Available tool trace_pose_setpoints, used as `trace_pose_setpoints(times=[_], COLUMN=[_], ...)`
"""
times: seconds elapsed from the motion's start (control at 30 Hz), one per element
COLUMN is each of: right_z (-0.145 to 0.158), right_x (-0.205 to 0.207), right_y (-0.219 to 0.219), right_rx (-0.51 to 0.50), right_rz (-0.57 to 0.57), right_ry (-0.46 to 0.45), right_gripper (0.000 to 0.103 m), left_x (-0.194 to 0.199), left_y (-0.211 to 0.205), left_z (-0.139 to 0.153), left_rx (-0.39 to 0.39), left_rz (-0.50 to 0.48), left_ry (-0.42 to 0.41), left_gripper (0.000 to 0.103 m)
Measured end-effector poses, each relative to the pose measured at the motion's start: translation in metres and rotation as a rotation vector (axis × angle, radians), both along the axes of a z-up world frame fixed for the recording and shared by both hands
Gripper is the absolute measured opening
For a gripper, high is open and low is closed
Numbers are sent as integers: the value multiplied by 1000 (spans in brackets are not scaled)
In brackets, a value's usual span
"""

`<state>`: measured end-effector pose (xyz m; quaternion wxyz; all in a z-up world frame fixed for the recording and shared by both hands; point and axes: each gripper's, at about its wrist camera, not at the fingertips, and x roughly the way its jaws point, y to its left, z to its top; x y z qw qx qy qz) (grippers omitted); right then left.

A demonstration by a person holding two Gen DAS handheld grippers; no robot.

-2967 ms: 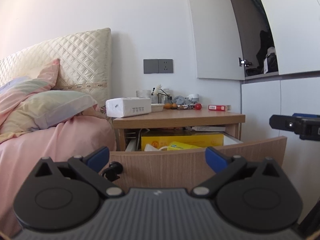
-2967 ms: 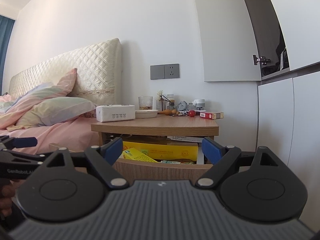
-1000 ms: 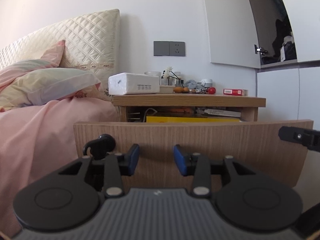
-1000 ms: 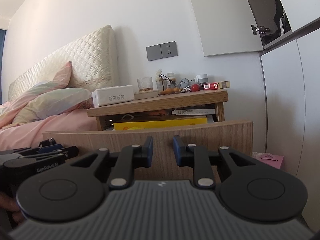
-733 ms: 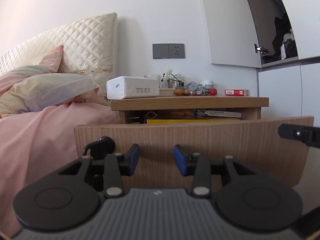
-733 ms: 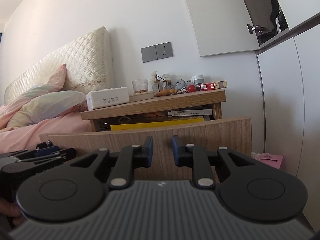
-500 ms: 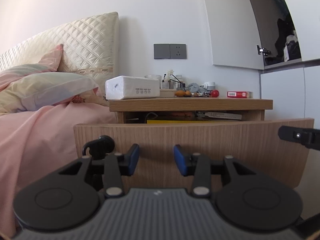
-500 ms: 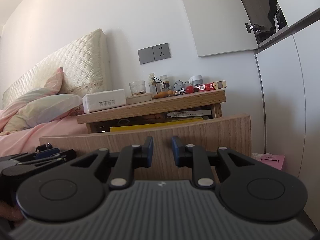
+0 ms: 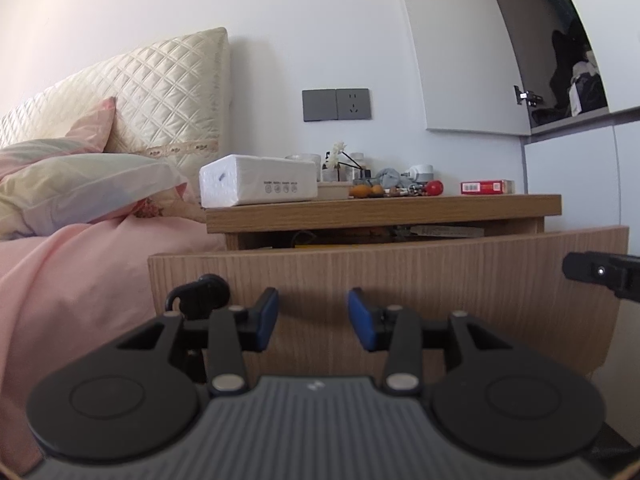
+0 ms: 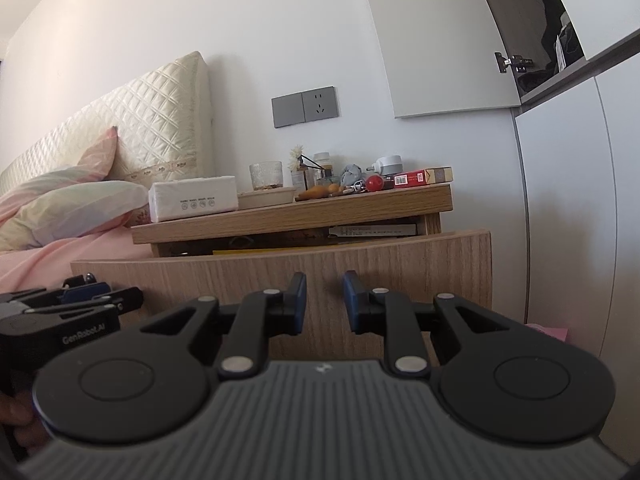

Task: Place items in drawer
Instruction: 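Push the drawer shut with the left tool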

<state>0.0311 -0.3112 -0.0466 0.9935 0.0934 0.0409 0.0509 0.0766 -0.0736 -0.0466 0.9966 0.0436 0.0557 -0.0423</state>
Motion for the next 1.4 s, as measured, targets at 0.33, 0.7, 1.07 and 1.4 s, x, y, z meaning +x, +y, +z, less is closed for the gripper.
trace_pose_setpoints(times=[0.33,0.7,1.07,1.4], right_z=[-5,-11,-12,-15], right_x=[25,53,82,98], right_y=[-3,-6,-17,-23], right_rx=[-12,-25,-34,-23], right_rz=[-9,-12,-4,-5], right_ry=[4,-20,-16,-3], right_gripper=[23,23,23,23], left_x=[26,59,91,107], left_y=[-2,-8,-14,-17], left_z=[-2,0,1,0], left_rx=[-15,-17,-1,12], left_rz=[-19,-41,-38,-36], left_ry=[-1,14,18,18], left_gripper=[47,49,52,53])
